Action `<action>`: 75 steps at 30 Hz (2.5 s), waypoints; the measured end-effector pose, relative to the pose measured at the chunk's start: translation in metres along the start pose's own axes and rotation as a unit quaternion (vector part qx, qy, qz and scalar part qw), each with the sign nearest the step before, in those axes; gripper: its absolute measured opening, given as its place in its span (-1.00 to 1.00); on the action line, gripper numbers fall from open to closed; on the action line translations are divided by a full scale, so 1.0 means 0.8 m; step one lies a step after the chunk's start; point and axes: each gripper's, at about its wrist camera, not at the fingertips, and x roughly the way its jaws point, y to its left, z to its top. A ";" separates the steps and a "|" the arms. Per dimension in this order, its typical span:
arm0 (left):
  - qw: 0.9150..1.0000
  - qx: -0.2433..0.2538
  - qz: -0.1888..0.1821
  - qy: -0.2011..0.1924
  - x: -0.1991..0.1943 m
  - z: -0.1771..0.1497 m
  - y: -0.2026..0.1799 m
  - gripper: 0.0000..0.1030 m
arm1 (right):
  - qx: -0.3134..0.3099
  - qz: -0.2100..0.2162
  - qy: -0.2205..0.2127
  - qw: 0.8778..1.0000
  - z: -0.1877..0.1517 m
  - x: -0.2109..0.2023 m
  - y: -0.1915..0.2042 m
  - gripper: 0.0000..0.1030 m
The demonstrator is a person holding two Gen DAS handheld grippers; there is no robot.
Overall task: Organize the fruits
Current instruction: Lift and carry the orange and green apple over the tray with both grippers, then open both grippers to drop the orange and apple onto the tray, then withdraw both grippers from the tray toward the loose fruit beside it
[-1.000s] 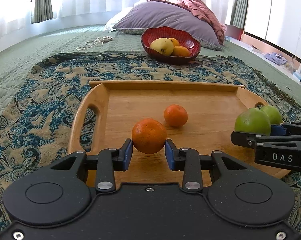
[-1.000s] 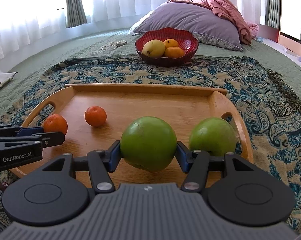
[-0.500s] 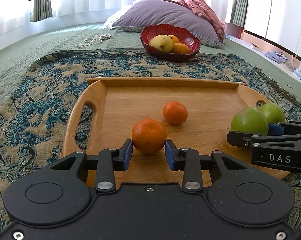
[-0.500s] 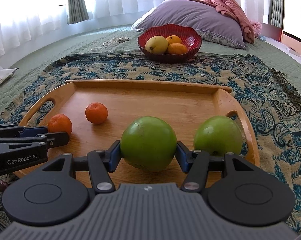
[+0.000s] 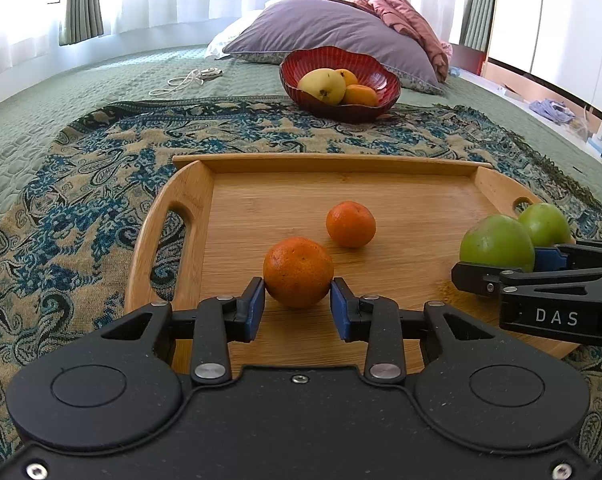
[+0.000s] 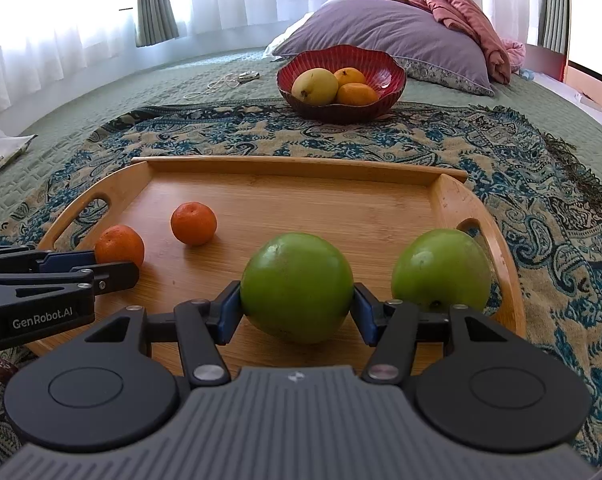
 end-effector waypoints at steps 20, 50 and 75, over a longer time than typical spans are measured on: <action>1.000 0.013 -0.013 -0.022 -0.062 -0.016 0.000 0.29 | -0.010 0.015 -0.025 1.000 -0.019 -0.050 -0.002 0.68; 0.999 0.023 -0.012 -0.047 -0.143 -0.102 0.020 0.77 | -0.046 0.028 -0.081 0.995 -0.092 -0.134 0.023 0.91; 0.996 0.045 -0.067 -0.044 -0.168 -0.145 0.018 0.42 | -0.154 0.027 -0.107 0.982 -0.150 -0.142 0.089 0.89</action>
